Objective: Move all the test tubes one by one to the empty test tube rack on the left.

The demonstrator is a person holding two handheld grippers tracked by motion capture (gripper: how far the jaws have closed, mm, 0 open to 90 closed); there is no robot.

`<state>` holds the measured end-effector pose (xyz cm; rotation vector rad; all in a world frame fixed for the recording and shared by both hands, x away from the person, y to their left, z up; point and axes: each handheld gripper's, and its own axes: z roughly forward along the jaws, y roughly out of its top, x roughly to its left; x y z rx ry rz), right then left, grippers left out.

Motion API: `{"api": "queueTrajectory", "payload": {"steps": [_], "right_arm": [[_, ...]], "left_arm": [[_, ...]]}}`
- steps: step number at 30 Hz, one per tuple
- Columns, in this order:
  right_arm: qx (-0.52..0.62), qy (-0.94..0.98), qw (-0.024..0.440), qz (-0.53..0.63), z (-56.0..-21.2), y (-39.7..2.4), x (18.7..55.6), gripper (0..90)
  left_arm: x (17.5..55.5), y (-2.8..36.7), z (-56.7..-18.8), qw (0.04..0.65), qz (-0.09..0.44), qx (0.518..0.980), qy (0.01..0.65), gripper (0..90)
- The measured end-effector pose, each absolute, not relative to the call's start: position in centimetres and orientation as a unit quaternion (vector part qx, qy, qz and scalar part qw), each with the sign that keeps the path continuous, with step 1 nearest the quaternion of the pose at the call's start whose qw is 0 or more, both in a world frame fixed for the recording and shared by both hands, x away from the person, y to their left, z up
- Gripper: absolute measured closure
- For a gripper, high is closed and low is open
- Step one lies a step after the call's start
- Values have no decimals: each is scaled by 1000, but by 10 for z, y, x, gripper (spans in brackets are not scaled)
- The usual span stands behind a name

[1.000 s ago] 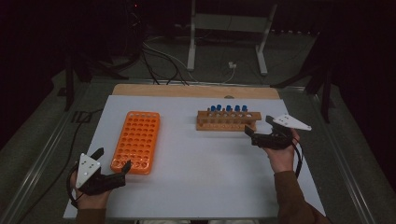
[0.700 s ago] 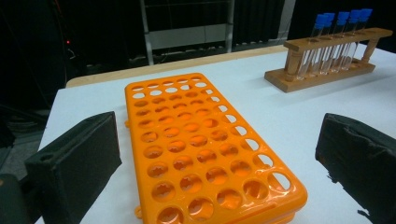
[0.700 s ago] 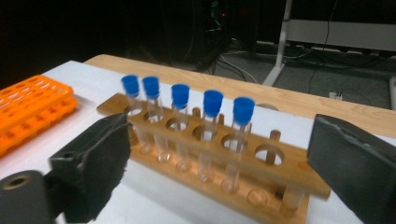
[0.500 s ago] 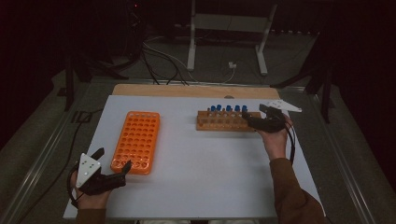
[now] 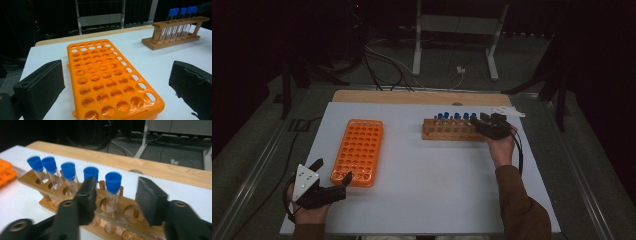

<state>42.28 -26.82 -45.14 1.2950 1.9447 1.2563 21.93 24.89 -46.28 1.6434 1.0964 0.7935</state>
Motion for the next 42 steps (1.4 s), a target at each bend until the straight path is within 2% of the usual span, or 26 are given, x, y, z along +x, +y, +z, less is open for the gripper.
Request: {"api": "queueTrajectory", "payload": {"steps": [7,20,21,29,42], "right_arm": [[478,716,240,448,-460,-265,429,639],[481,716,239,446,-467,-259,433,723],[481,716,240,446,-467,-258,433,751],[477,717,249,444,-465,-256,430,763],[469,704,267,461,-445,-260,423,764]], "left_arm": [[219,249,-463,486,325,674,451,6],[219,249,-463,486,325,674,451,6],[219,249,-463,486,325,674,451,6],[220,249,-463,485,324,676,450,6],[220,247,-463,485,323,678,449,6]]}}
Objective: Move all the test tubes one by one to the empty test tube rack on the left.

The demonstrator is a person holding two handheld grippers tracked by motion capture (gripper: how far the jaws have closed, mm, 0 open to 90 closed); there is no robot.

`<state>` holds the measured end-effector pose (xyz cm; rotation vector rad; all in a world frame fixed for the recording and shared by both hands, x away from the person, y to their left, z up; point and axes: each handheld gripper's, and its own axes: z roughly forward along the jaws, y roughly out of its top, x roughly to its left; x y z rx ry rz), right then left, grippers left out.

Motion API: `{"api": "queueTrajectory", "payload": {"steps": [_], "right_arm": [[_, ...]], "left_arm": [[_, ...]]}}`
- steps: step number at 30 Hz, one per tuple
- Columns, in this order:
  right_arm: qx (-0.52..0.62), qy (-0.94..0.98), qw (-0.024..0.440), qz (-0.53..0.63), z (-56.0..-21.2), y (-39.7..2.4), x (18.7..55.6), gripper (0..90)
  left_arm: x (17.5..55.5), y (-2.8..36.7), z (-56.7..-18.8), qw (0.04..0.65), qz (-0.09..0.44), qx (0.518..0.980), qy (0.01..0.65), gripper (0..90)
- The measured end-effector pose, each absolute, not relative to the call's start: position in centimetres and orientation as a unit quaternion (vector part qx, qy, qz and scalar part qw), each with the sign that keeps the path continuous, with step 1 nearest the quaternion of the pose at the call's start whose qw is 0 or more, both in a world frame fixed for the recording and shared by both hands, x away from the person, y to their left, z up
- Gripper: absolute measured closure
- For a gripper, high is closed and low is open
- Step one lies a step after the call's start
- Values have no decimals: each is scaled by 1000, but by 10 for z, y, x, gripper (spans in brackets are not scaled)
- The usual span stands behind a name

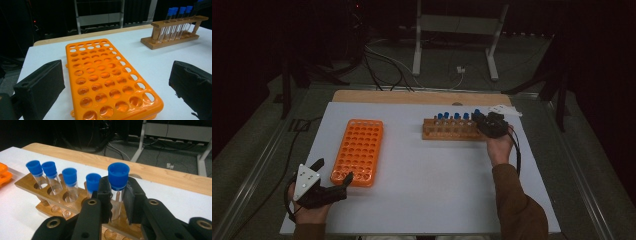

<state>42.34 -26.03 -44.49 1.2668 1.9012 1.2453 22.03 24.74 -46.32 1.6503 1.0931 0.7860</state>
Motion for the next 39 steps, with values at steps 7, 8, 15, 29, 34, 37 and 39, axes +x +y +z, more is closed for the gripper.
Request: {"api": "queueTrajectory", "payload": {"steps": [7,8,15,29,34,37,39], "right_arm": [[467,697,271,472,-433,-262,421,764],[463,696,275,475,-428,-263,419,764],[456,691,280,485,-416,-265,415,764],[434,699,271,500,-400,-267,399,764],[422,707,257,506,-399,-256,395,764],[417,711,247,509,-399,-250,393,764],[414,712,240,514,-399,-246,392,764]], "left_arm": [[221,247,-463,486,319,679,449,6],[221,247,-463,485,319,679,449,6],[223,244,-462,486,316,682,446,6],[235,224,-444,515,300,685,418,6],[242,216,-438,520,297,689,409,6],[249,210,-431,527,287,686,410,6],[250,208,-430,531,286,685,409,6]]}}
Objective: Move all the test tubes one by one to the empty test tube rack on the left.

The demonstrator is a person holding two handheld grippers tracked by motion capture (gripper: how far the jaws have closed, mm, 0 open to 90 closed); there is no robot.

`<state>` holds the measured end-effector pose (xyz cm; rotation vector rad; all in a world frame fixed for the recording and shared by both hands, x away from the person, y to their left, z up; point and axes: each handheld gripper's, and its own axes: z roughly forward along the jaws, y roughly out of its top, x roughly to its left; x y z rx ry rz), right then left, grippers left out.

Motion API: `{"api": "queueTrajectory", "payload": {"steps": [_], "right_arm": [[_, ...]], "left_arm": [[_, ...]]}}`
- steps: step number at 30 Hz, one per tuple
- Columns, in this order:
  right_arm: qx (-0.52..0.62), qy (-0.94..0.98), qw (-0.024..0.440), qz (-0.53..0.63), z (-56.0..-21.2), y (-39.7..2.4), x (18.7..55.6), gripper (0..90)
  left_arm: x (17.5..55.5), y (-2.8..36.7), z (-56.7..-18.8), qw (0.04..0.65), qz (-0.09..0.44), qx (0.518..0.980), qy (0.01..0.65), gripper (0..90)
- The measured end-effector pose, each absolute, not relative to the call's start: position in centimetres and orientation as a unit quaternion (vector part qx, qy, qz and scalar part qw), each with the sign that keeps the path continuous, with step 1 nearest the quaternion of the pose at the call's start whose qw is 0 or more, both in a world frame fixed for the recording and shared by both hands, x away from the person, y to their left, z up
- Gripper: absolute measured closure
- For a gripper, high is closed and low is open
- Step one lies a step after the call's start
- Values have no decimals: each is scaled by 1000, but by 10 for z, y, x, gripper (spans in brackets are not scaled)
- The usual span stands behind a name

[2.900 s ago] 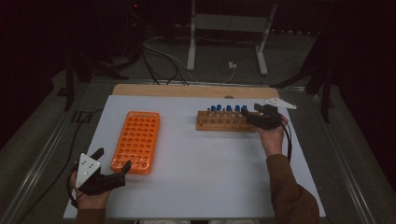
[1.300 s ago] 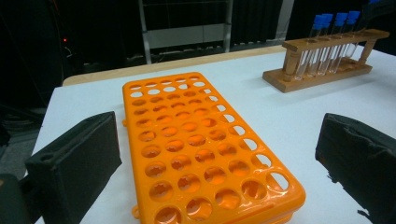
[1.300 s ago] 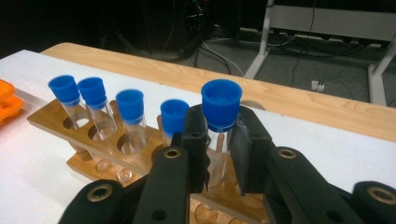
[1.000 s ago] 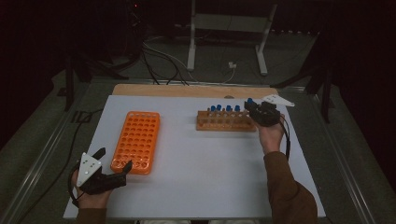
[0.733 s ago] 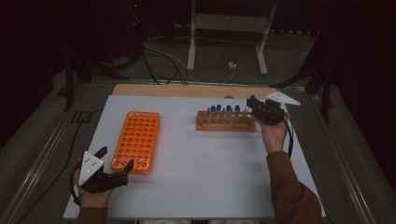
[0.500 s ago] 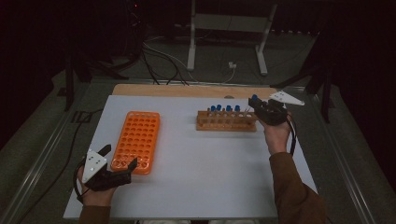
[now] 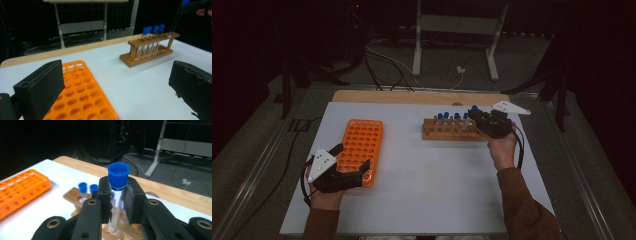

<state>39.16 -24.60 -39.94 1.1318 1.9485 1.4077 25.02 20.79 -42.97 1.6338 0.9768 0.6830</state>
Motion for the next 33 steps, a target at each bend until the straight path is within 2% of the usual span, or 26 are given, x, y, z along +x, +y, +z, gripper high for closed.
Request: {"api": "queueTrajectory", "payload": {"steps": [22,33], "right_arm": [[358,749,186,526,-405,-190,373,763],[324,762,153,540,-403,-158,363,763]], "left_arm": [[284,169,-421,557,262,696,369,6],[293,143,-428,540,252,718,359,7]]}}
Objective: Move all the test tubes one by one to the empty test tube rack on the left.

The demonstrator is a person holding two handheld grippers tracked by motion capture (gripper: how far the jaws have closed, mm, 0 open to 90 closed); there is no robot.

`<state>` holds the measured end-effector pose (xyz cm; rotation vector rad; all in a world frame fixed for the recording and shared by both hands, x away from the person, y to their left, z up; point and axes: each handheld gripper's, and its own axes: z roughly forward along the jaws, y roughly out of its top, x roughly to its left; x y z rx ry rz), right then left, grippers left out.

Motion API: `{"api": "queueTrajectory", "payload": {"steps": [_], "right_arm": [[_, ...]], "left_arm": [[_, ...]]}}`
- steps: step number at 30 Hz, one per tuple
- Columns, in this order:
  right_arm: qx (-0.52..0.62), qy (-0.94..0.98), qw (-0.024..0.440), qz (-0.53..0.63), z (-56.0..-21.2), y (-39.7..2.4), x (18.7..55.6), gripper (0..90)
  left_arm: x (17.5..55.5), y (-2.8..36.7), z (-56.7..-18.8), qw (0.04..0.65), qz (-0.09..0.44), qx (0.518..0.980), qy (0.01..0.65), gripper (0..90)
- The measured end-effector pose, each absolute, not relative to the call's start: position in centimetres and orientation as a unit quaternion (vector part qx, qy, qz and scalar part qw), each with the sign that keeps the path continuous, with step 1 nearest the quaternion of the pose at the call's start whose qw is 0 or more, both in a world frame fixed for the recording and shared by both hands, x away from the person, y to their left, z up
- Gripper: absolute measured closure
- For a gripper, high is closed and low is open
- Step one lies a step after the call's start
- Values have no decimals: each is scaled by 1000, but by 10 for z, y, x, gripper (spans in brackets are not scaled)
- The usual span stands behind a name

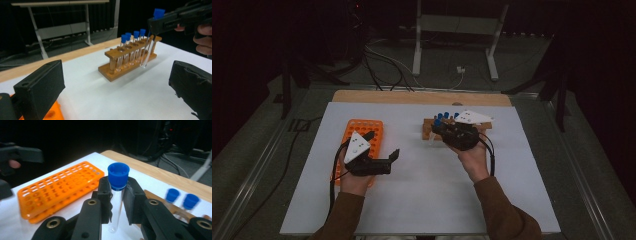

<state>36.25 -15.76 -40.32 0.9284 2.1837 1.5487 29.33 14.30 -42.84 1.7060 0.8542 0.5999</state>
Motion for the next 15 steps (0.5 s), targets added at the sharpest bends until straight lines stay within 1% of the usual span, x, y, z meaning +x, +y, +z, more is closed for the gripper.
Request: {"api": "queueTrajectory", "payload": {"steps": [5,12,15], "right_arm": [[313,765,131,548,-402,-147,358,763],[297,768,117,555,-400,-133,352,763],[284,773,110,557,-399,-124,348,763]], "left_arm": [[295,136,-431,535,248,723,359,14],[298,126,-435,528,234,731,362,38],[299,121,-436,524,229,737,360,61]]}}
